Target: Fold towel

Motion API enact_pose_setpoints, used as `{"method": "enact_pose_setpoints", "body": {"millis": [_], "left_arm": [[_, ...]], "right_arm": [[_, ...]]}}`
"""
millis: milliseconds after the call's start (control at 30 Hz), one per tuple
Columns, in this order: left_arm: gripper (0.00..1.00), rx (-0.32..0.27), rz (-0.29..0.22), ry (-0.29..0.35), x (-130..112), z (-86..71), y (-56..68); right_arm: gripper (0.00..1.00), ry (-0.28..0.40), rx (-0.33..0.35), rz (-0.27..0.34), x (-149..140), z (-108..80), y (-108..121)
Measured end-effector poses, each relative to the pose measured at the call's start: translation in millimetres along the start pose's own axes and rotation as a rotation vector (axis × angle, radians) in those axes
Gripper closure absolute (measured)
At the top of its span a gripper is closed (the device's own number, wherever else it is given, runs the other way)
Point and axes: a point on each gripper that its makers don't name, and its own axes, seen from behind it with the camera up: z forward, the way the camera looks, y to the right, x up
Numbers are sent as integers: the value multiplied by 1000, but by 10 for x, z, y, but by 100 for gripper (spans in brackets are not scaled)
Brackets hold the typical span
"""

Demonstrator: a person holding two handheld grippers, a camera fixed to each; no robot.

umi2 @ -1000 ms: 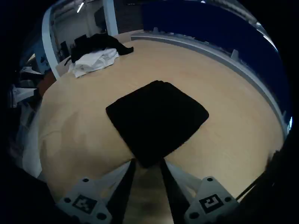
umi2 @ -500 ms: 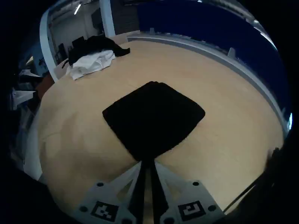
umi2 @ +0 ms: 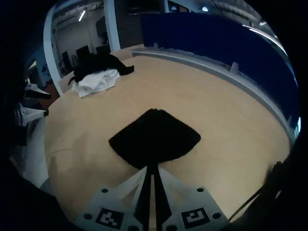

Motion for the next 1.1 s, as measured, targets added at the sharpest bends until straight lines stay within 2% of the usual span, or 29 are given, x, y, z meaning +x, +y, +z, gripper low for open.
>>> {"method": "enact_pose_setpoints", "body": {"millis": [267, 467, 667, 900, 1100], "left_arm": [[3, -6, 6, 16, 104, 20, 68], [3, -12, 5, 33, 199, 20, 138], [3, -17, 8, 45, 282, 14, 207], [3, -19, 11, 47, 324, 19, 251], [3, -17, 17, 46, 346, 31, 277]], "right_arm": [[95, 101, -15, -53, 616, -408, 181], [95, 165, -24, -66, 961, -716, 333], [95, 186, -47, -64, 1055, -908, 527], [95, 188, -73, -61, 1023, -1072, 766], [95, 195, -100, -46, 1026, -1212, 1078]]}}
